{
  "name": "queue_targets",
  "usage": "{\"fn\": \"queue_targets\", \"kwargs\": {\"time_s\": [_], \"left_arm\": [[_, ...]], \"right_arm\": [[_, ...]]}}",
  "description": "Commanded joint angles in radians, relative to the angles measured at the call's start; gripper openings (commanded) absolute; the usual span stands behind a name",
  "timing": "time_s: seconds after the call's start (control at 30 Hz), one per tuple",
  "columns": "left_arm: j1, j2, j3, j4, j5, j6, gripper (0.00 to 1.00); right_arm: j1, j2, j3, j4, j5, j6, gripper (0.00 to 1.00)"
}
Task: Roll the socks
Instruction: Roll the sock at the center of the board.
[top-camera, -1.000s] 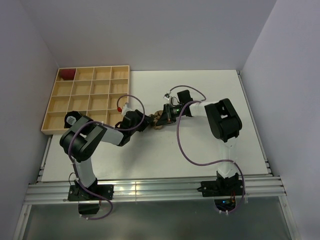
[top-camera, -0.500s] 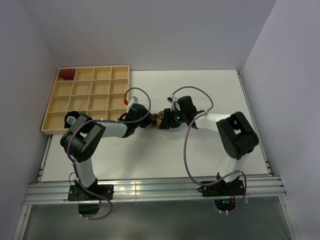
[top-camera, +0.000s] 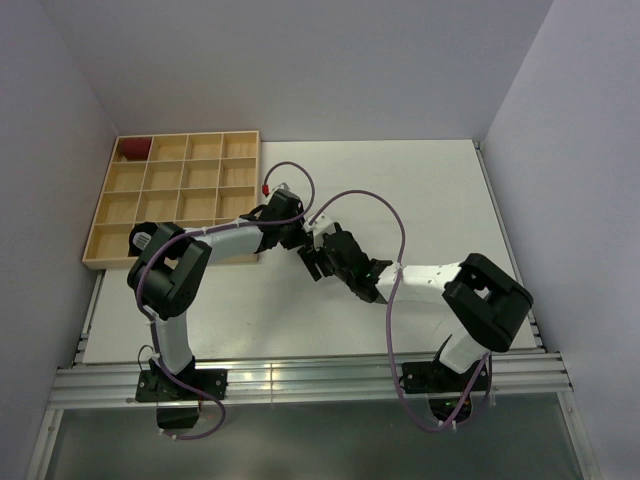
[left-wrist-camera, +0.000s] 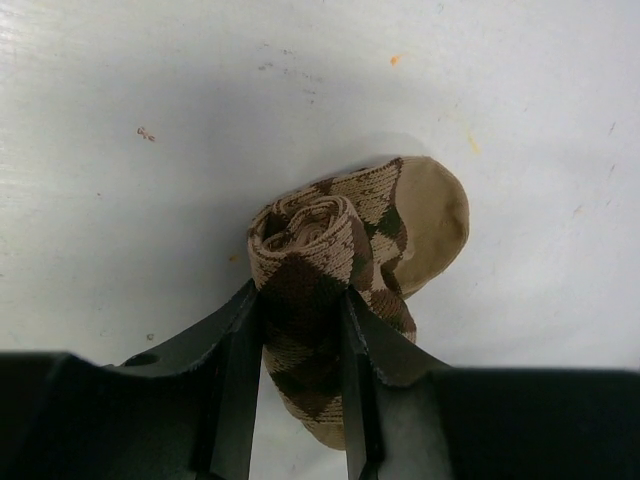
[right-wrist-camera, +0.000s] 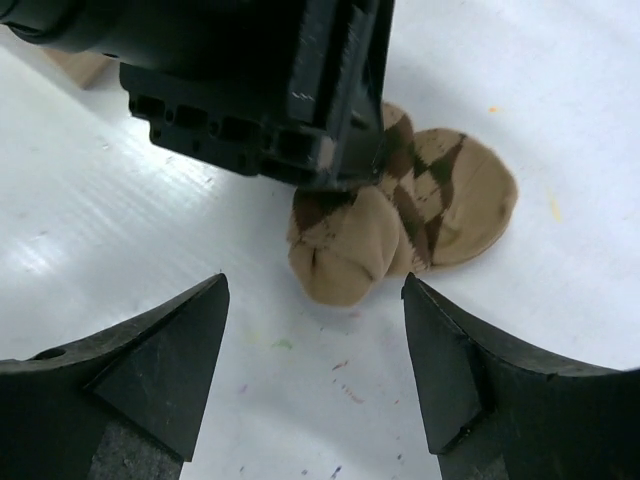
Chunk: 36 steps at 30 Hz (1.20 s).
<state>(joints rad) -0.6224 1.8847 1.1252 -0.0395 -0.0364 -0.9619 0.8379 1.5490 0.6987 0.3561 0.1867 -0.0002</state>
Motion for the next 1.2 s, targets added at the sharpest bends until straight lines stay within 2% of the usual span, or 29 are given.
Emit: {"fn": "queue_targets", "kwargs": {"time_s": [0.0,0.33,0.63,0.8,0.97,1.17], "left_arm": [[-0.002,0.051,0.025,-0.241,0.027,0.089,0.15],[0.000,0.062,0.053,-0.238,0.070,0.095,0.15],[0.004,0.076,0.056,-0.224,0.095,0.101,0.15],[0.015,0.077,0.053,-0.220,0.102,0.101,0.15],[0.026,0.090,0.061,-0.227,0.113,0.100,0.15],[0.043,0.099,0.082,-0.247,0.133,0.089,0.15]], "right_arm": [[0.053,0.054,0.050,0.092,0.164,-0.128,0.78],[0.095,0.229,0.148,0.138,0.235,-0.222,0.78],[0.093,0.309,0.142,0.152,0.264,-0.224,0.66],[0.079,0.310,0.122,0.152,0.278,-0.193,0.63],[0.053,0.195,0.055,0.167,0.208,-0.141,0.66],[0.041,0.183,0.027,0.192,0.186,-0.121,0.67]]}}
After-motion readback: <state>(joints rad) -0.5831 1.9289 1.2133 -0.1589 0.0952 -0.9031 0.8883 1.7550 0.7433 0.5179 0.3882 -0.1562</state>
